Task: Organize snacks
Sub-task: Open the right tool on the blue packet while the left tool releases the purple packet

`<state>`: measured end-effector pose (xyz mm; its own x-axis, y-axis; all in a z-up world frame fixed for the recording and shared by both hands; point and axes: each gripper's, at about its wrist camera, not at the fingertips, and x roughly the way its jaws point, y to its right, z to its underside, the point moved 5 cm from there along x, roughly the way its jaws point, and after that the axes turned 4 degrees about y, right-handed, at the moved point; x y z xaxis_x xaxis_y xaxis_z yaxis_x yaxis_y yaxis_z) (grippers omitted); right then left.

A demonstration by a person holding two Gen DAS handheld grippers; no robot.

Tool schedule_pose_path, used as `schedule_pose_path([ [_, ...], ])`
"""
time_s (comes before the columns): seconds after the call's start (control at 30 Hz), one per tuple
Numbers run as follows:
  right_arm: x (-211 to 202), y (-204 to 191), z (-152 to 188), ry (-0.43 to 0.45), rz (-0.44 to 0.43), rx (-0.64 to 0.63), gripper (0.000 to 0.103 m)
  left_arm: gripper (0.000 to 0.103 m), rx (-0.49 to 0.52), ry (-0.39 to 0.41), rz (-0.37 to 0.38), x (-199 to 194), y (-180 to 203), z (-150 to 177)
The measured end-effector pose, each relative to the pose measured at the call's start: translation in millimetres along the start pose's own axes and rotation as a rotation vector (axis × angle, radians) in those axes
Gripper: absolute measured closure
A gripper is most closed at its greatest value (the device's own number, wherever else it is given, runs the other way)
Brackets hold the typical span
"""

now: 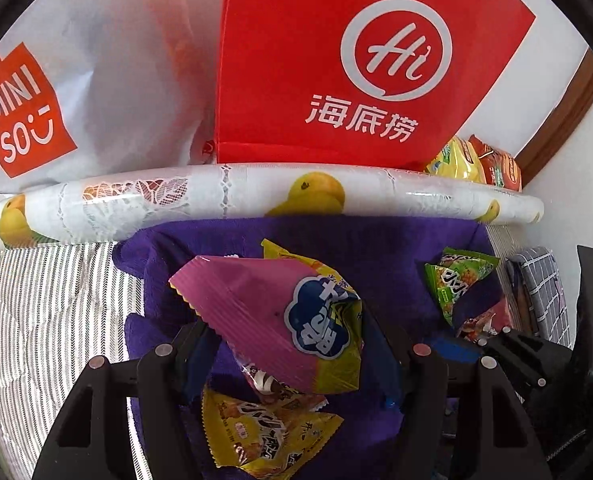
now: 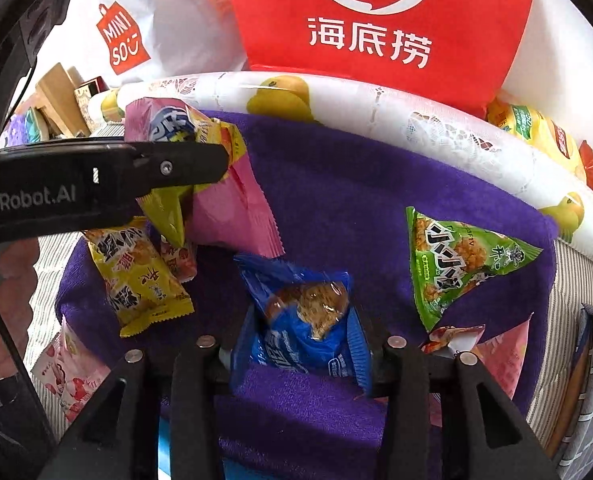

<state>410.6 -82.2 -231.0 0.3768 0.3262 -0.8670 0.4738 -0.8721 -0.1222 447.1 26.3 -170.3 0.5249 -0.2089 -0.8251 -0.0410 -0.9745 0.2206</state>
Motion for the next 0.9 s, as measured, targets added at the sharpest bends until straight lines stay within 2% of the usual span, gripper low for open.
schedule_pose_path([
  [0.1, -3, -1, -3, 0.013, 0.015, -0.009, 0.037, 0.038, -0.001, -0.006, 0.008, 2, 2, 1],
  [0.17, -10, 2, -5, 0.026, 0.034, -0.016, 0.033, 0.038, 0.004, -0.012, 0.013, 2, 3, 1],
  [0.43, -56, 9, -13, 0.110, 0.055, -0.008, 0.032, 0.037, -0.015, -0.040, 0.023, 5, 5, 2],
  [0.57, -79, 14, -18, 0.162, 0.078, 0.024, 0.026, 0.031, -0.054, -0.041, 0.038, -3, 2, 1],
  [0.73, -103, 18, -4, 0.184, 0.090, 0.061, 0.026, 0.029, -0.044, -0.004, 0.025, -24, 3, -2],
  [0.9, -138, 16, 15, 0.260, 0.092, 0.117, 0.026, 0.029, -0.016, 0.038, 0.025, -50, 9, -3],
])
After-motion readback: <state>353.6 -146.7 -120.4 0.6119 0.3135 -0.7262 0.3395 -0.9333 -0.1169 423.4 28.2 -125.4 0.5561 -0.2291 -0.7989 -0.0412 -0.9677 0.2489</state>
